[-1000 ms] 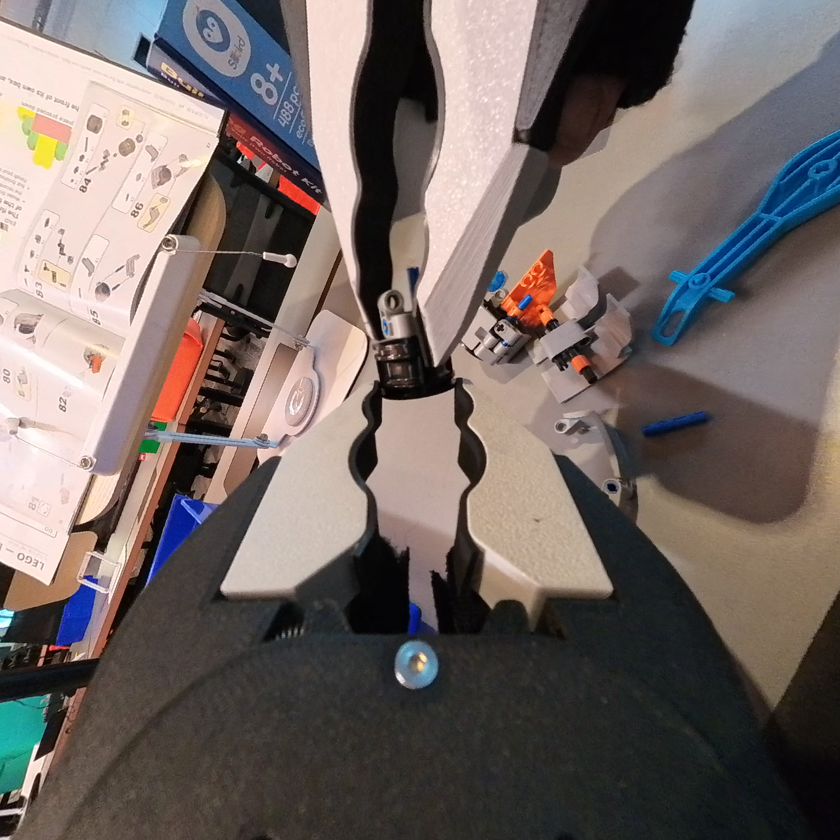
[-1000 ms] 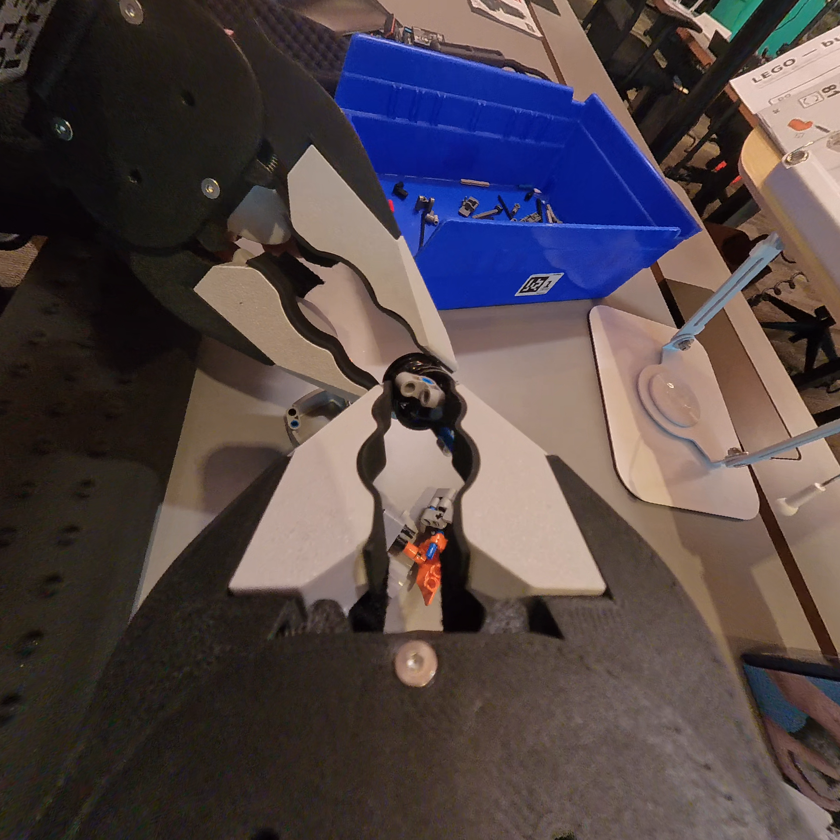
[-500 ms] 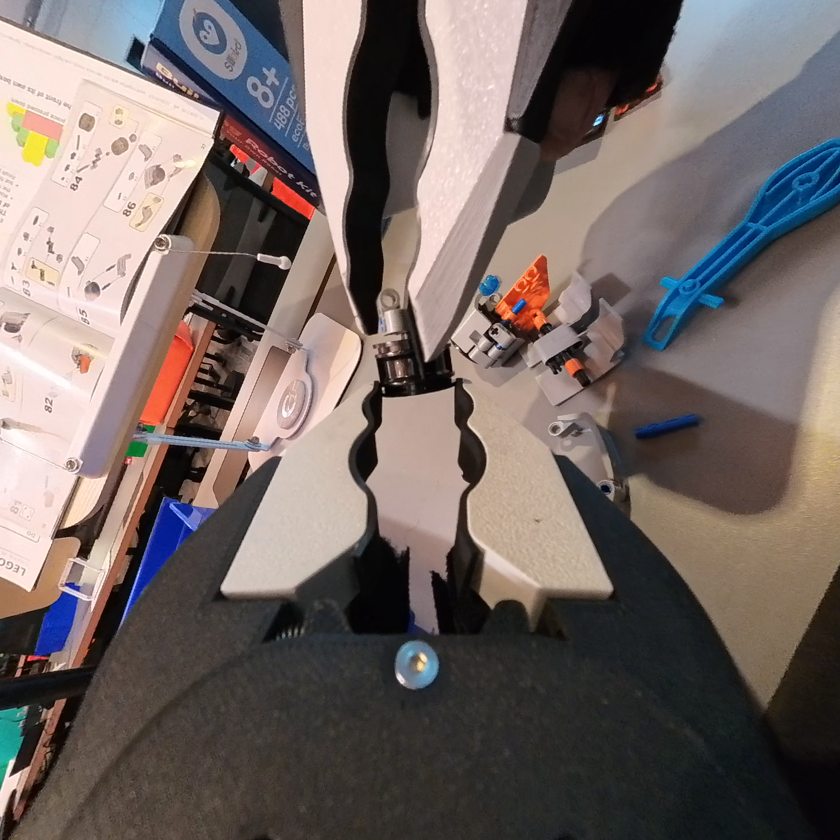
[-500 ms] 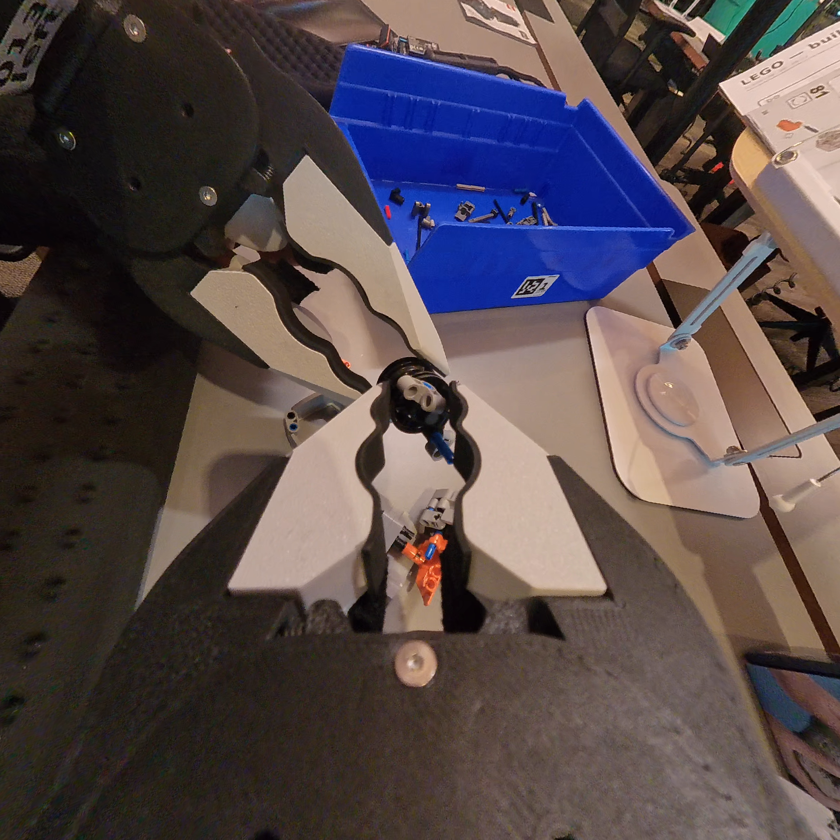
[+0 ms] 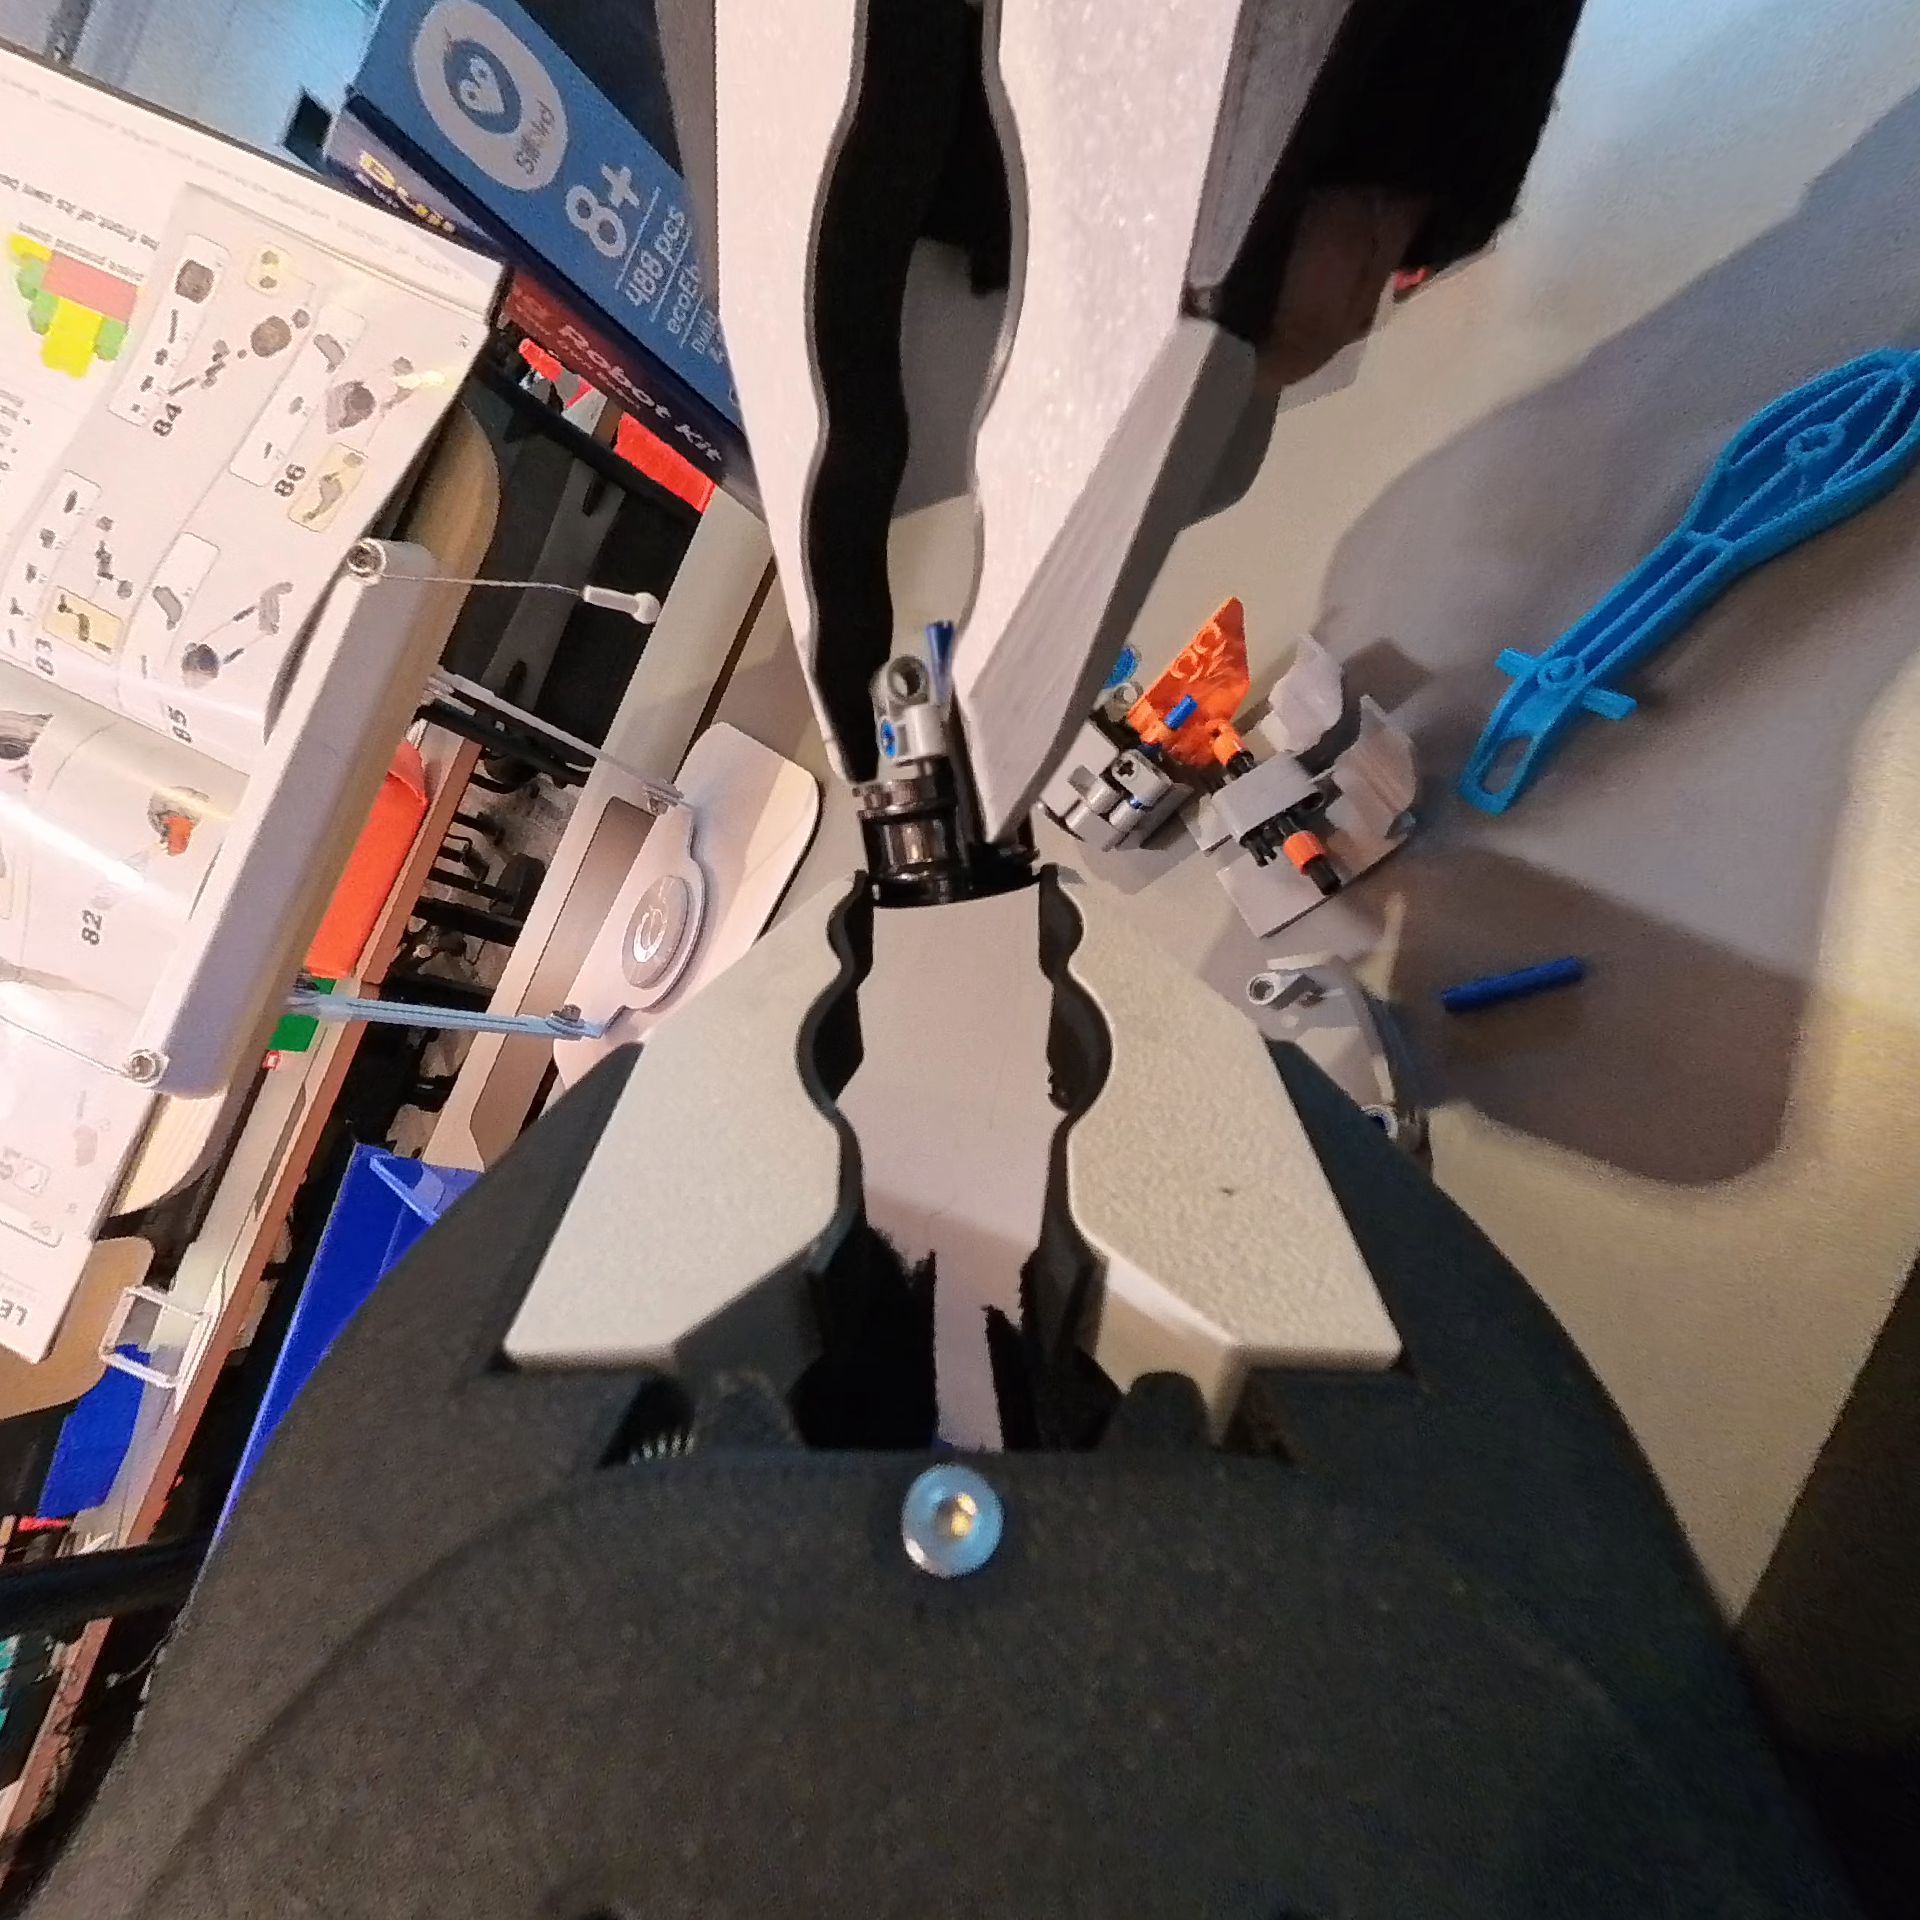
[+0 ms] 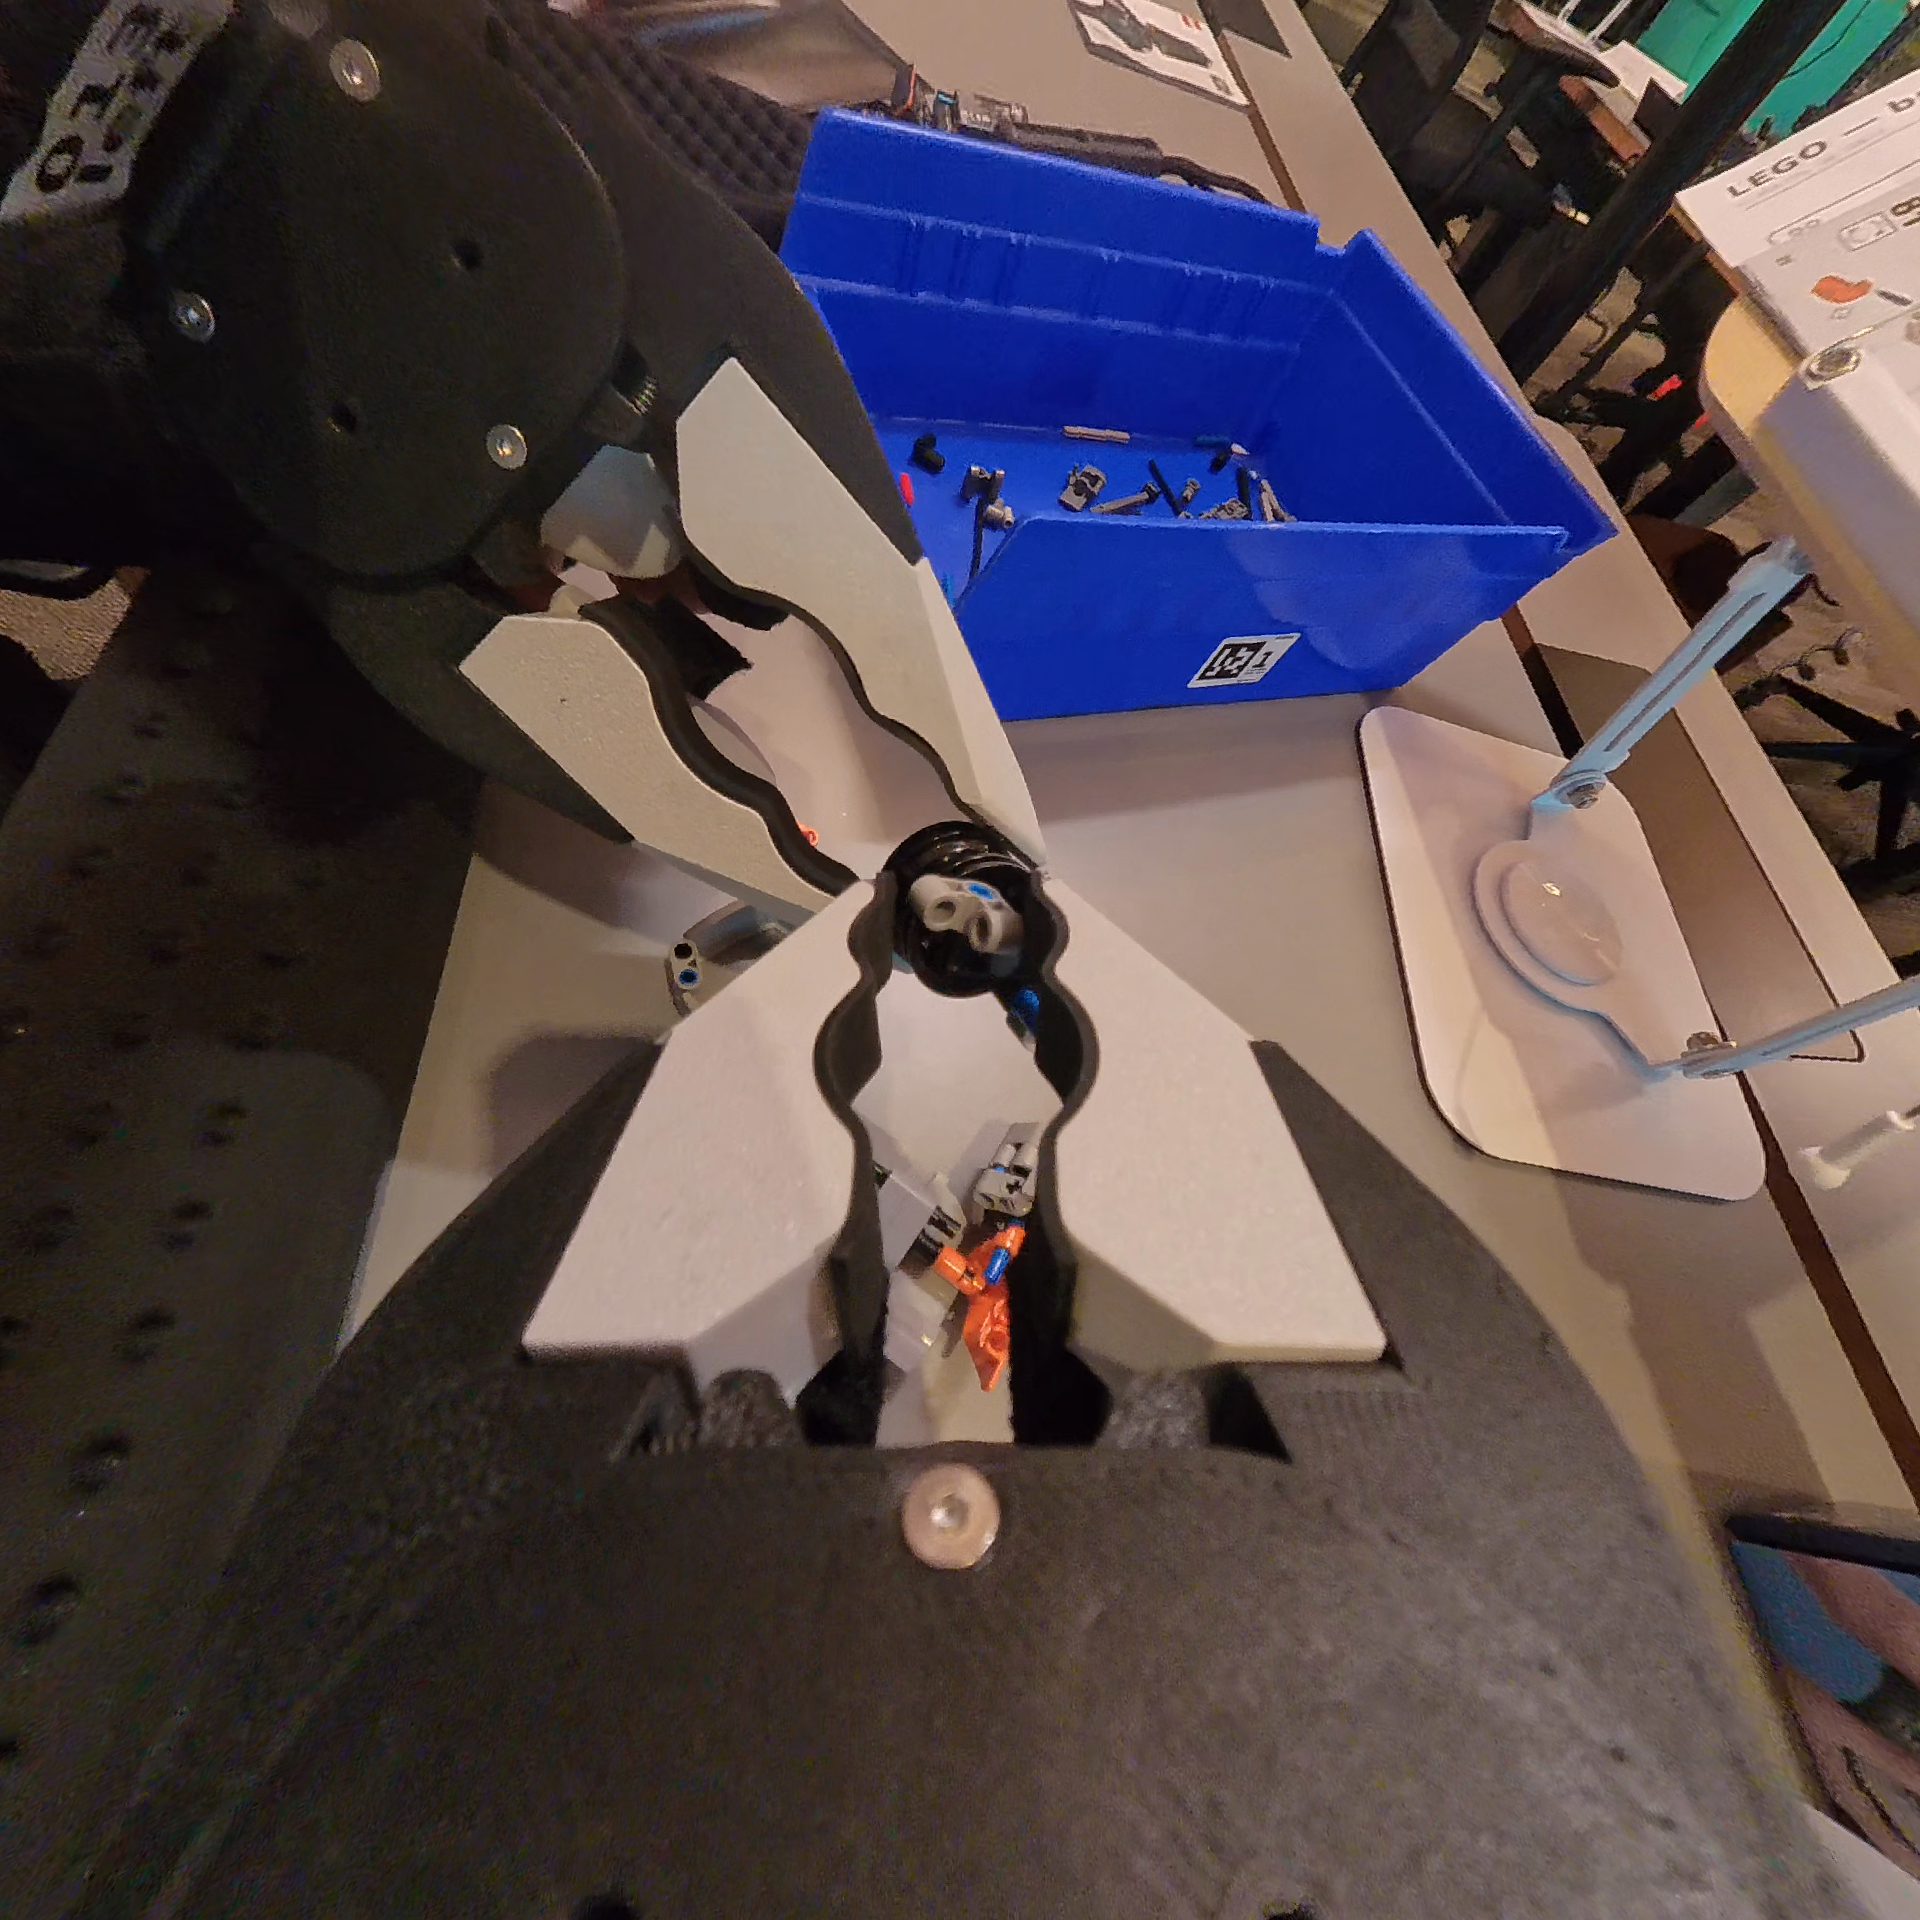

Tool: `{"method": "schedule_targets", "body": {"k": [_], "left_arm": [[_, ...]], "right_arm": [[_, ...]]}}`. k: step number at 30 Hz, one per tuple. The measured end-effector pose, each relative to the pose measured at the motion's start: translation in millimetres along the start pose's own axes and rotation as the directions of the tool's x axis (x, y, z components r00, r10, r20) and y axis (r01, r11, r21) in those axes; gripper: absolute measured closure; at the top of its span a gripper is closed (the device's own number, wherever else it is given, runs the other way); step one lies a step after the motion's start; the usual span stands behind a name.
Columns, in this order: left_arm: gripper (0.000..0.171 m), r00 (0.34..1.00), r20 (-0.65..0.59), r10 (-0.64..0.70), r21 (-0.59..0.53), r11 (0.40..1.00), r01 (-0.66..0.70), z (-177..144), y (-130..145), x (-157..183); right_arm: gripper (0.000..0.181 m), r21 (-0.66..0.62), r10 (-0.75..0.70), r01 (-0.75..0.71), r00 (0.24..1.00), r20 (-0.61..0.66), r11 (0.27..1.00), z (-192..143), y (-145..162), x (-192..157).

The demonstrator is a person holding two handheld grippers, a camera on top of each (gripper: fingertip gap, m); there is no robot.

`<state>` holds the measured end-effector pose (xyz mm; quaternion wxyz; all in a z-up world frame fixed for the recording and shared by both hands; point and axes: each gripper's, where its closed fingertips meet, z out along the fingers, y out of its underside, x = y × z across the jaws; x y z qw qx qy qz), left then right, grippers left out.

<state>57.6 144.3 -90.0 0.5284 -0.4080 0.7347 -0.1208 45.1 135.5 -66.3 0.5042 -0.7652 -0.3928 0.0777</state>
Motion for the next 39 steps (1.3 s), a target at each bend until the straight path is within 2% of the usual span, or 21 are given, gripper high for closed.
{"method": "schedule_targets", "body": {"k": [21,29,39], "left_arm": [[0.142,1.000,-0.006,-0.009,0.027,1.000,0.009,-0.1,0.0,-2.0],[0.142,1.000,-0.001,0.000,0.057,0.998,0.000,-3.3,-2.8,-3.6],[0.142,0.998,-0.063,-0.025,0.063,0.998,0.029,-3.9,0.1,3.3]], "right_arm": [[0.163,0.011,0.001,-0.001,1.000,0.007,1.000,0.4,1.7,1.0],[0.164,0.056,0.057,-0.061,0.996,0.069,0.997,-6.4,-2.8,0.2],[0.167,0.037,-0.023,0.021,0.998,0.064,0.999,-3.3,-1.2,-6.3]]}}
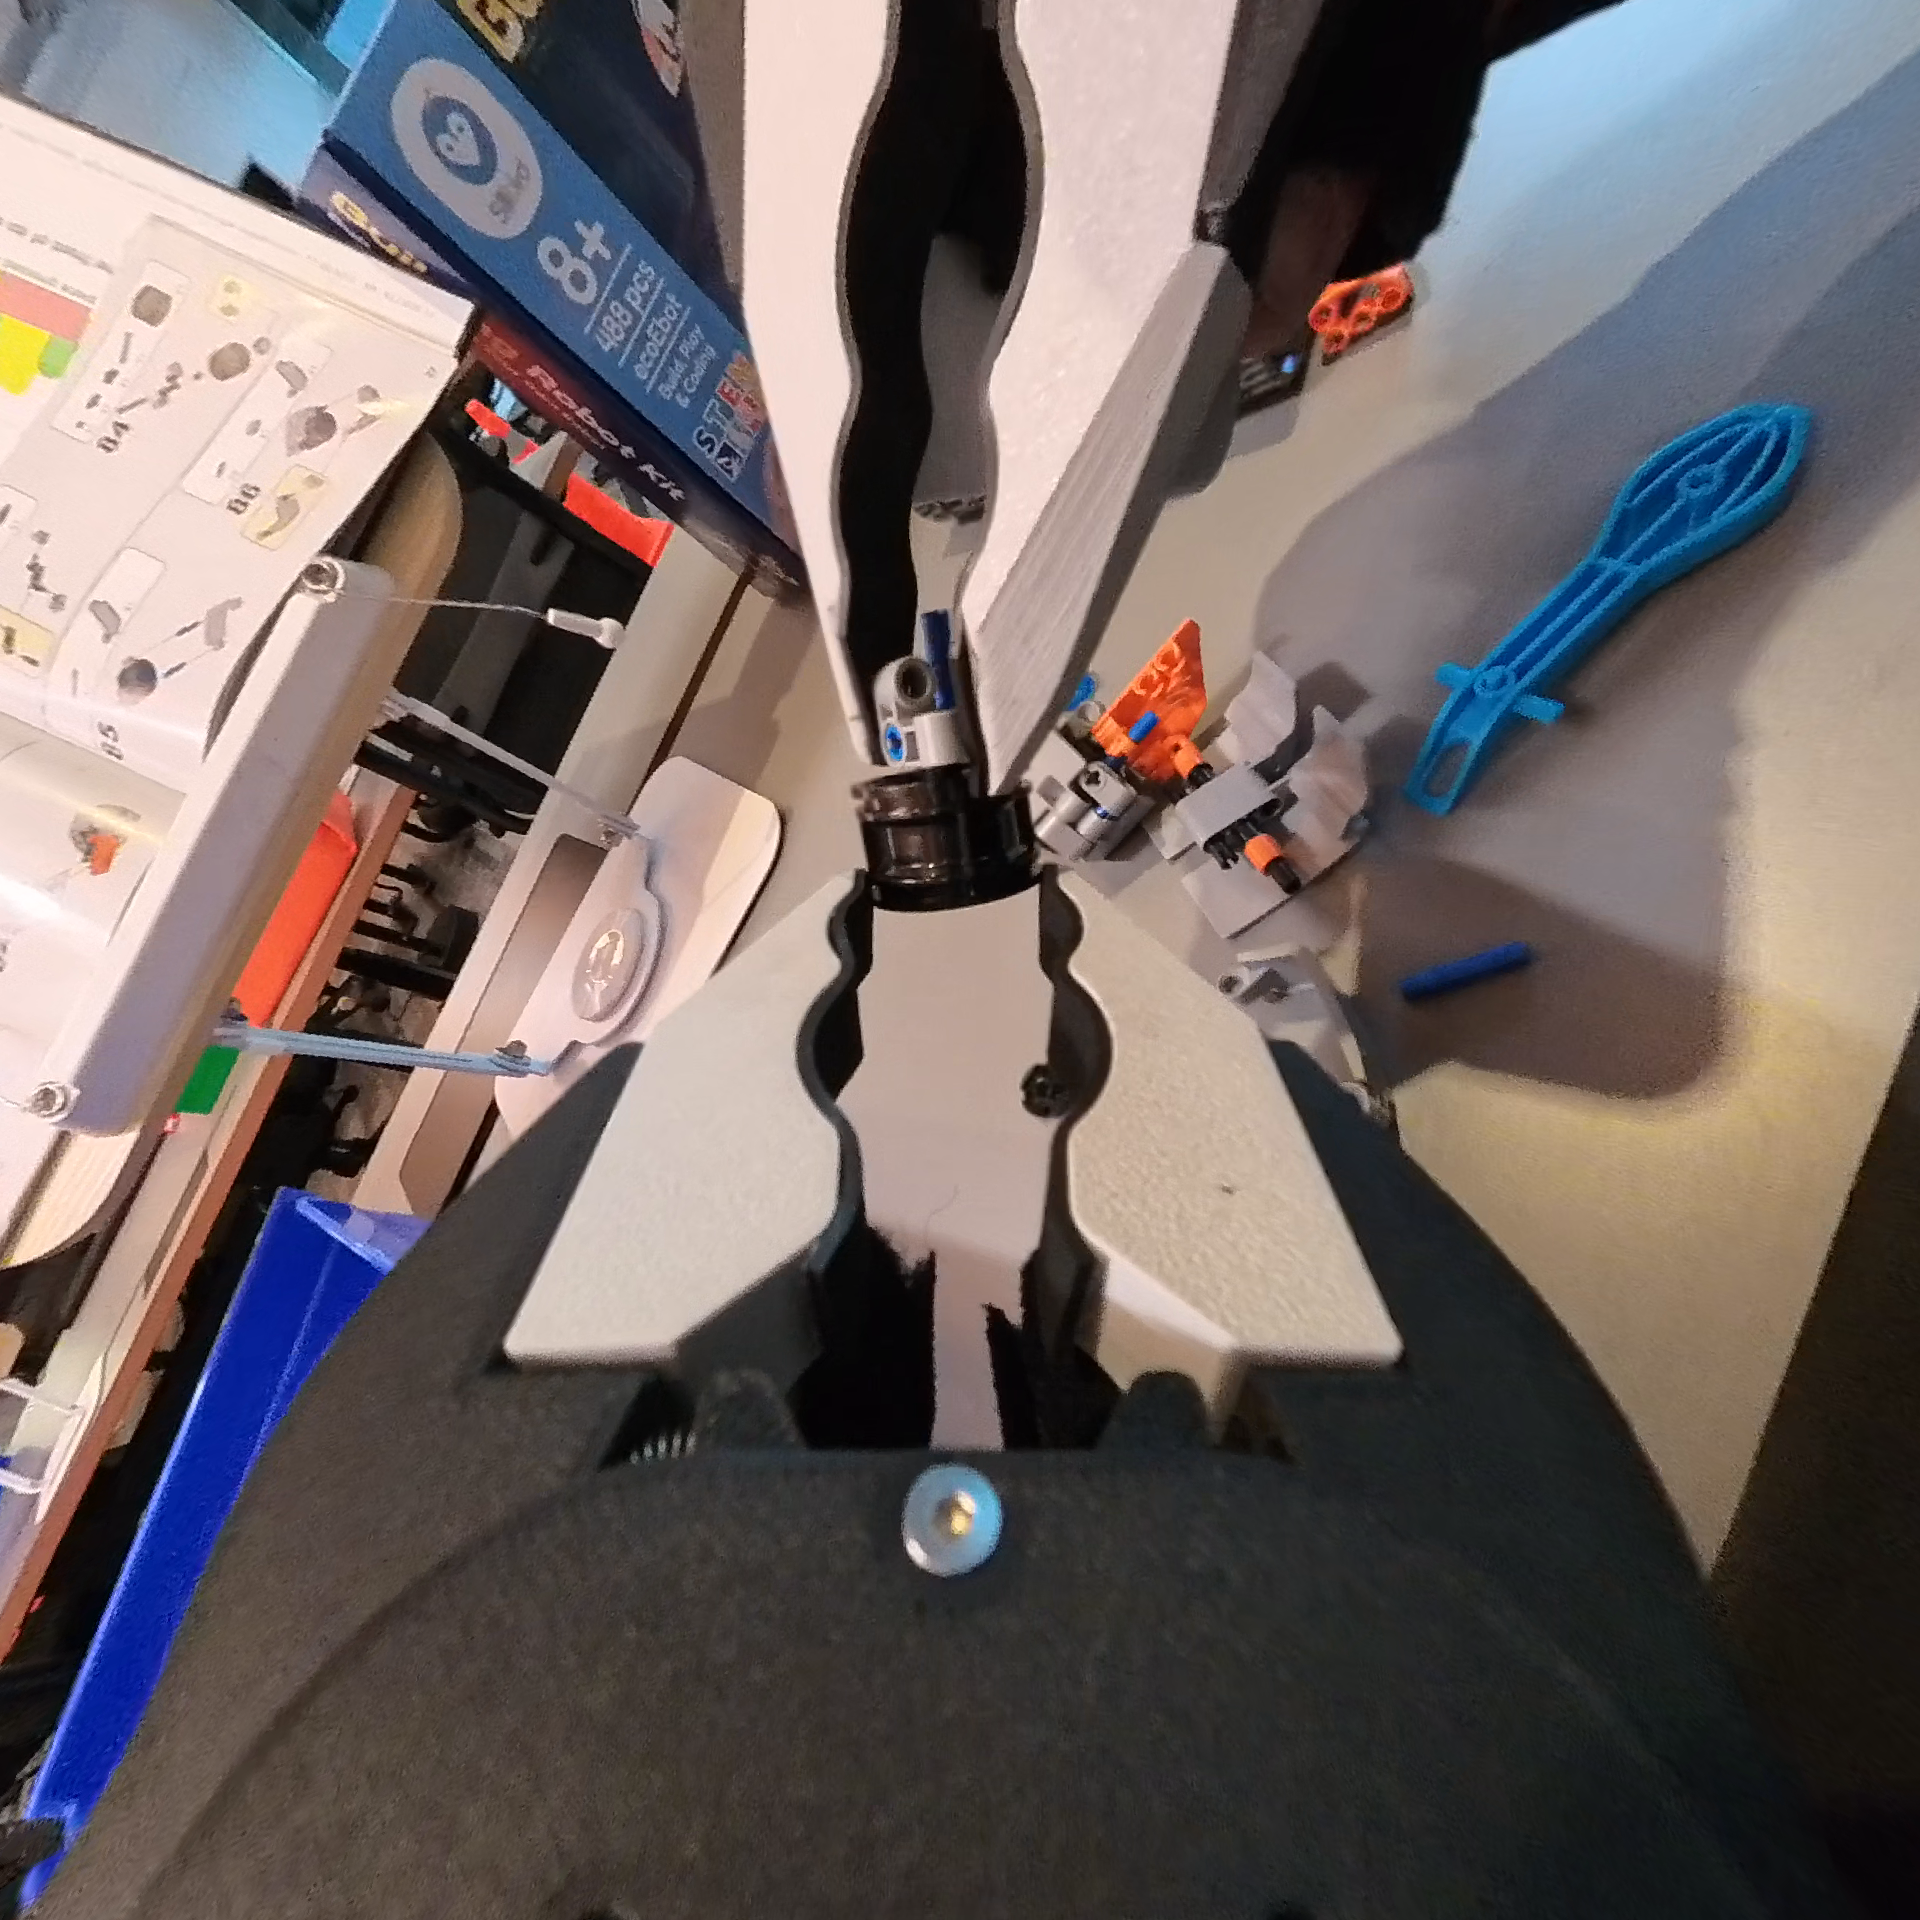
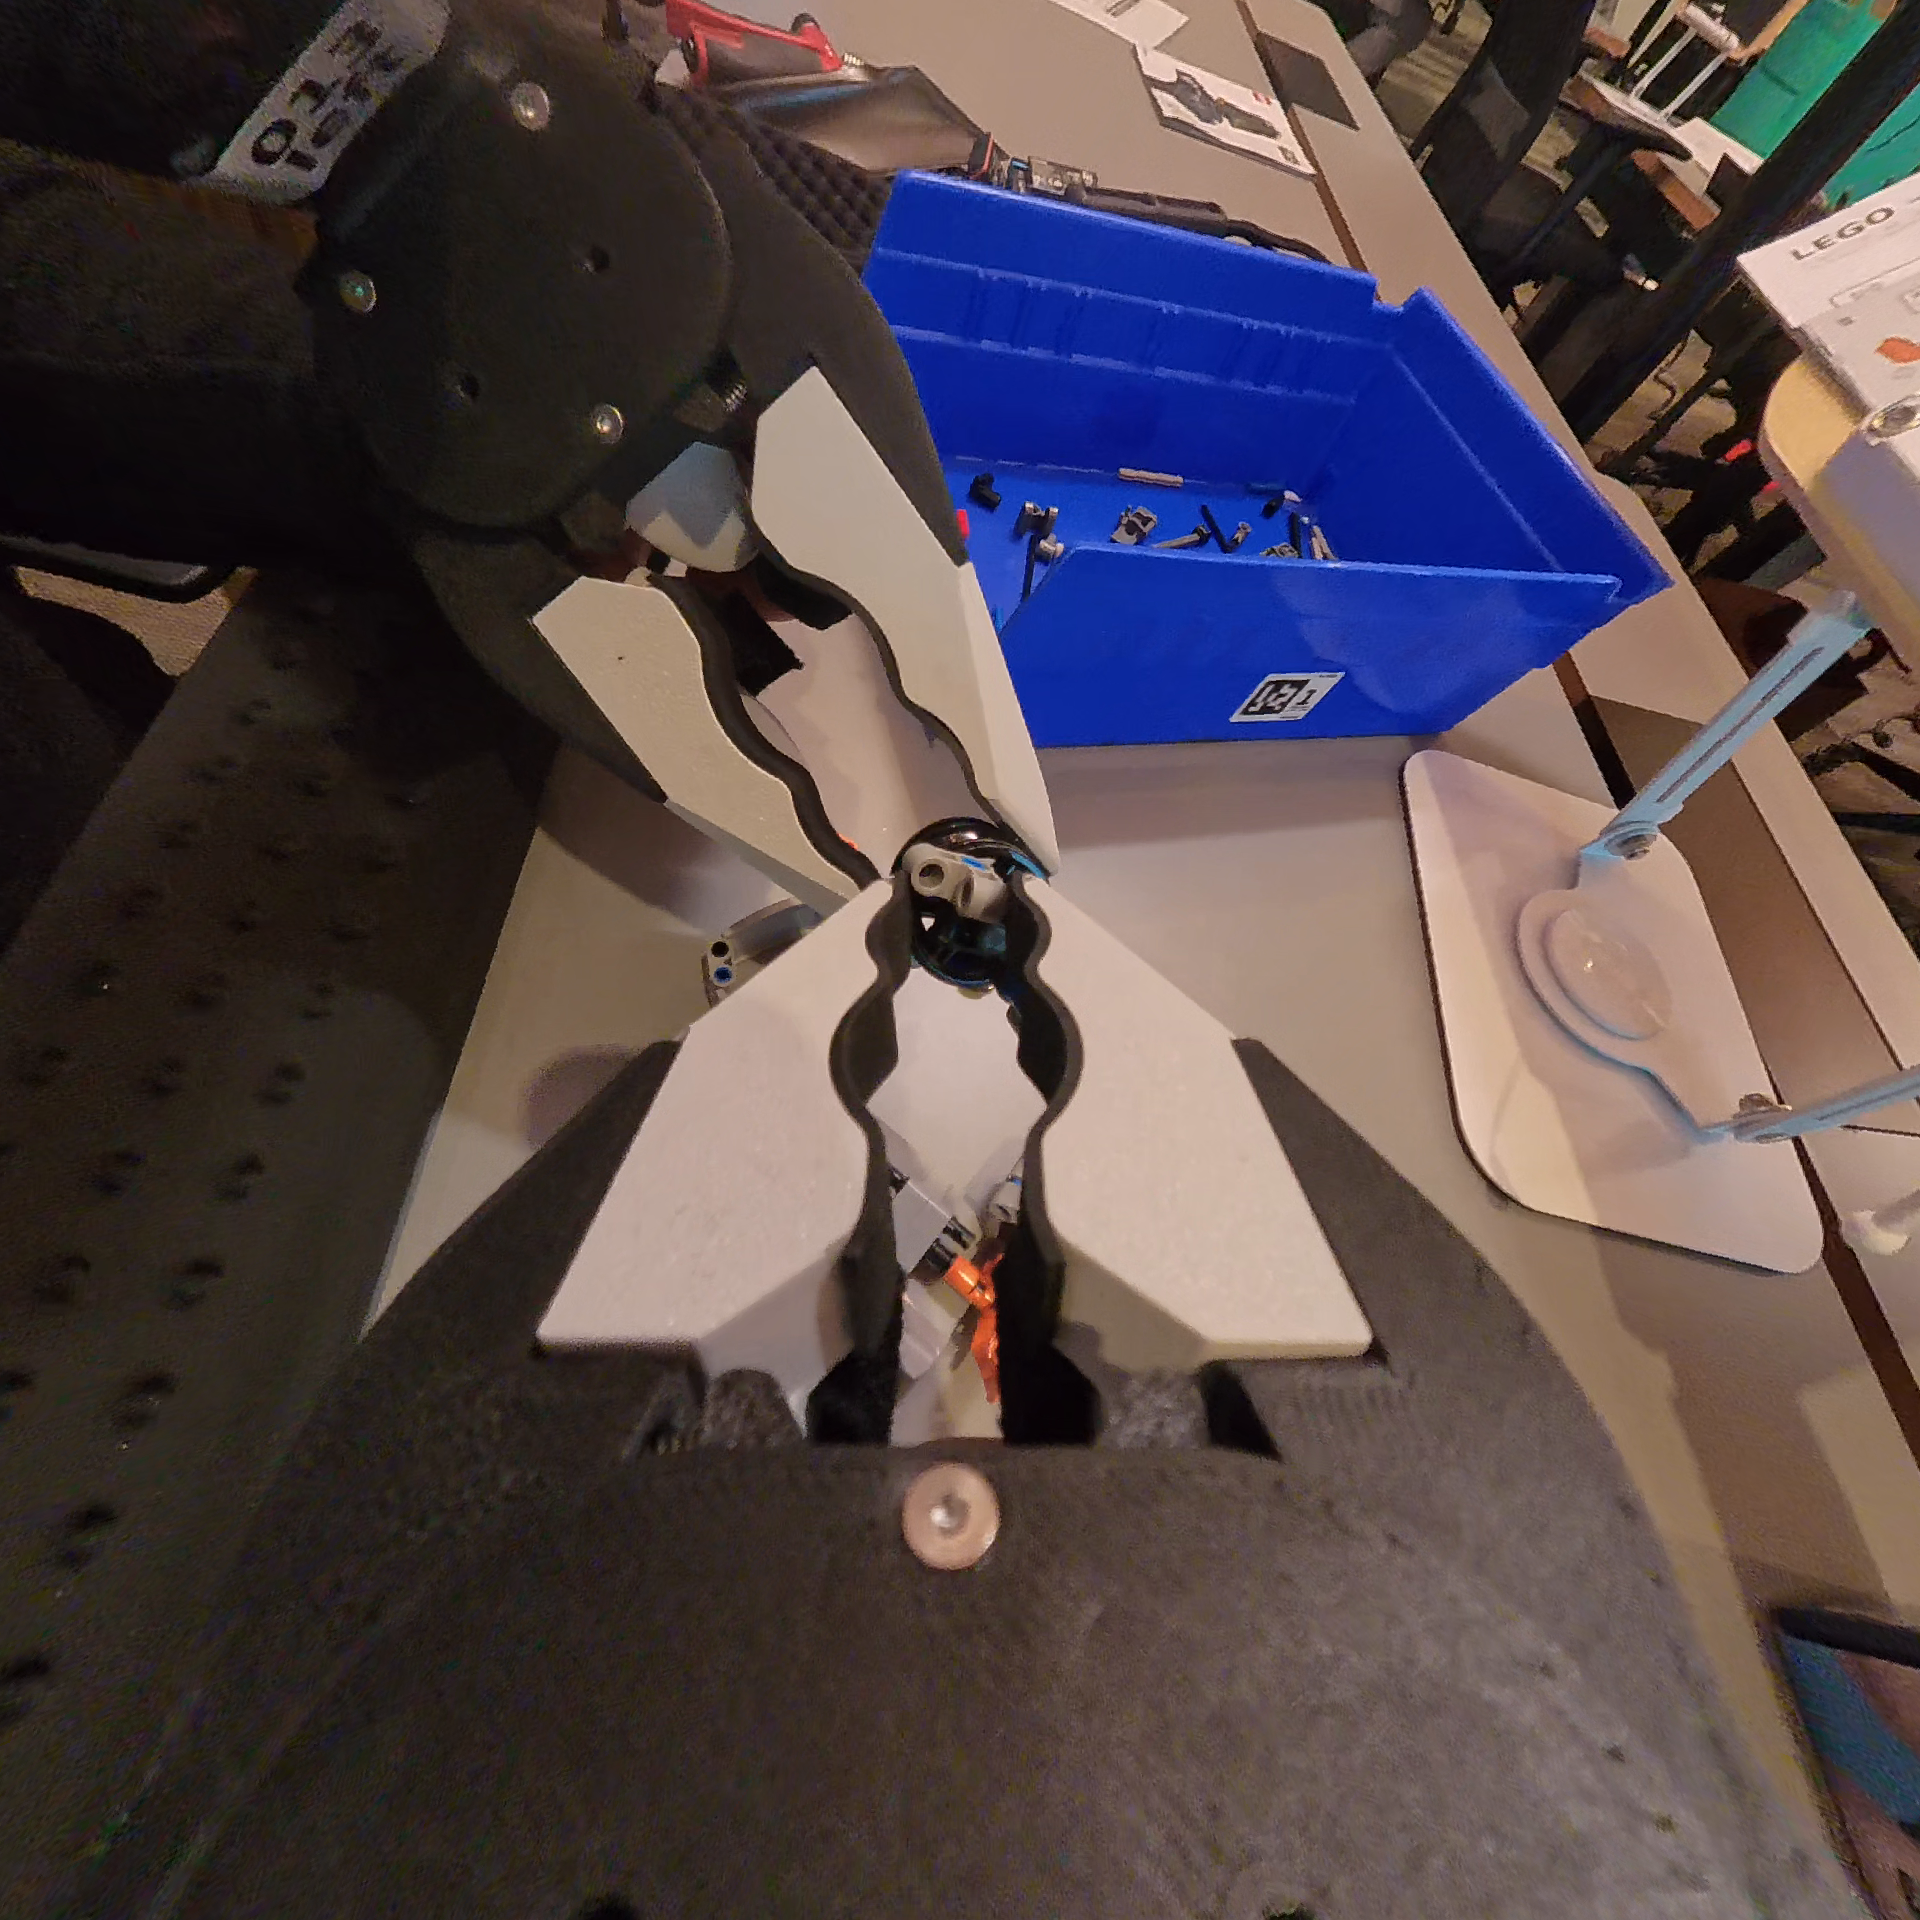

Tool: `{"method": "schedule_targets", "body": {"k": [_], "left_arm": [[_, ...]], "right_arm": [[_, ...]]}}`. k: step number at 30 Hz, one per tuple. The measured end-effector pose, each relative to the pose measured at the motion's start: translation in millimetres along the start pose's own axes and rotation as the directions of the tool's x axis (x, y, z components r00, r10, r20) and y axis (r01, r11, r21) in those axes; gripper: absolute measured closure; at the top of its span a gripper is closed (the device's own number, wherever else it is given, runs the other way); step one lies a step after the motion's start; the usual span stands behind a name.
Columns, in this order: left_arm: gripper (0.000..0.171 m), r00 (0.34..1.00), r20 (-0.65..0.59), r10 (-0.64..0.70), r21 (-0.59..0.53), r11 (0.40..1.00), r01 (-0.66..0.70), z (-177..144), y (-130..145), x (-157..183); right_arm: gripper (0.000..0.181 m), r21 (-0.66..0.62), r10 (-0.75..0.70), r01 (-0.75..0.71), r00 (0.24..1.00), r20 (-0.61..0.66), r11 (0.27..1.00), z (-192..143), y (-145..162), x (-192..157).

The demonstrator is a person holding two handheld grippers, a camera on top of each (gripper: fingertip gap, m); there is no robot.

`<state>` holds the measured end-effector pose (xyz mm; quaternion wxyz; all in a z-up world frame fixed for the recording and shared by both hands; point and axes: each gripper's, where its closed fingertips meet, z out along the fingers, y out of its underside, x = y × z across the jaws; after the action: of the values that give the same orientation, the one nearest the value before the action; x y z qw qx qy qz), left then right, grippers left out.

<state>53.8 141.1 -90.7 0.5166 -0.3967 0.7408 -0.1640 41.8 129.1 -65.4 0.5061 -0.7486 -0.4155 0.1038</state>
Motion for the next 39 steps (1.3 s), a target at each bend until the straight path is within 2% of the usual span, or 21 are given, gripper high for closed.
{"method": "schedule_targets", "body": {"k": [3,4,8,11,13,17,20,27,32,39], "left_arm": [[0.141,0.998,-0.056,-0.024,-0.025,0.999,0.022,-2.1,8.3,7.5],[0.135,0.996,-0.084,-0.043,-0.033,0.999,0.040,-4.8,11.7,11.1],[0.120,0.952,-0.228,-0.204,-0.051,0.979,0.198,-20.6,20.5,28.2],[0.110,0.920,-0.295,-0.259,-0.165,0.962,0.218,-21.7,41.9,43.6],[0.110,0.910,-0.320,-0.265,-0.226,0.954,0.198,-18.9,55.3,53.0],[0.117,0.882,-0.374,-0.289,-0.261,0.945,0.199,-14.2,65.5,65.5],[0.129,0.871,-0.396,-0.292,-0.256,0.946,0.201,-12.0,66.3,69.2],[0.140,0.858,-0.428,-0.285,-0.231,0.952,0.201,-9.2,61.3,74.2],[0.136,0.857,-0.426,-0.292,-0.227,0.951,0.211,-8.1,61.2,73.1],[0.128,0.838,-0.459,-0.294,-0.213,0.953,0.218,-9.2,57.5,76.0]], "right_arm": [[0.167,-0.033,-0.016,0.016,1.000,0.008,0.999,5.3,6.1,-3.3],[0.167,-0.045,-0.025,0.025,1.000,0.013,0.999,7.4,8.4,-5.1],[0.168,-0.099,-0.077,0.083,0.995,0.058,0.992,17.6,18.1,-17.5],[0.168,-0.141,-0.101,0.116,0.989,0.108,0.983,26.9,27.9,-28.6],[0.168,-0.173,-0.117,0.139,0.984,0.134,0.975,31.9,35.0,-34.1],[0.168,-0.229,-0.154,0.189,0.975,0.161,0.955,38.7,43.7,-40.7],[0.169,-0.285,-0.170,0.224,0.964,0.203,0.932,43.9,52.8,-45.0],[0.168,-0.365,-0.120,0.236,0.942,0.313,0.900,51.9,64.0,-58.8],[0.154,-0.381,-0.107,0.214,0.954,0.281,0.900,47.8,63.3,-53.9],[0.157,-0.384,-0.020,0.130,0.961,0.277,0.914,28.5,65.2,-47.6]]}}
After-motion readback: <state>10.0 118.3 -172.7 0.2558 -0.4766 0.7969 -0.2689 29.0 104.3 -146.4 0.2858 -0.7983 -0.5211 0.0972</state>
